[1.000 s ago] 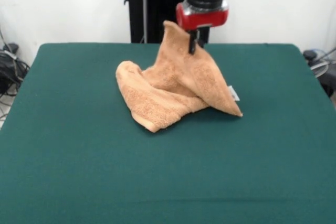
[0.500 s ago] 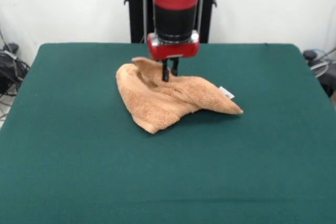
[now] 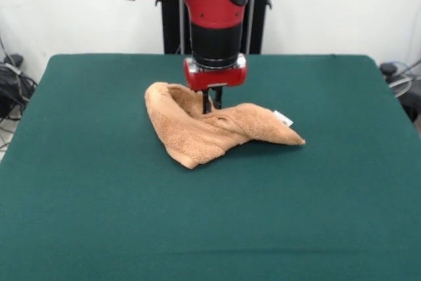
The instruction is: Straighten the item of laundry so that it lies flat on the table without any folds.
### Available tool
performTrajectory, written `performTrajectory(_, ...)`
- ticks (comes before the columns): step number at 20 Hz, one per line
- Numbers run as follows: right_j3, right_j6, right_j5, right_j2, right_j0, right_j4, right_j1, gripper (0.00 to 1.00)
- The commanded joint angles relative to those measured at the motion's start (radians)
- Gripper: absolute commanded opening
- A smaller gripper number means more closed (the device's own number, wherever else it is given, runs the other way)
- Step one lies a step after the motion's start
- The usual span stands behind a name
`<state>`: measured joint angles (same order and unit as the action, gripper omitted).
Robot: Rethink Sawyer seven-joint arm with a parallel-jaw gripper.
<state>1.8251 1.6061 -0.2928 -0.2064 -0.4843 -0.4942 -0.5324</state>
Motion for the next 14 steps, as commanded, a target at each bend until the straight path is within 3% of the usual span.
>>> performTrajectory(1, -0.106, -0.026, -0.021, -0.08, -0.022, -0.048, 0.083, 0.0)
performTrajectory(5, -0.009, 0.043, -0.027, -0.033, 0.008, -0.028, 0.003, 0.0)
performTrajectory(10, 0.303, 0.201, -0.018, 0.041, 0.076, 0.045, -0.262, 0.0)
performTrajectory(14, 0.354, 0.226, -0.01, 0.075, 0.112, 0.069, -0.322, 0.0)
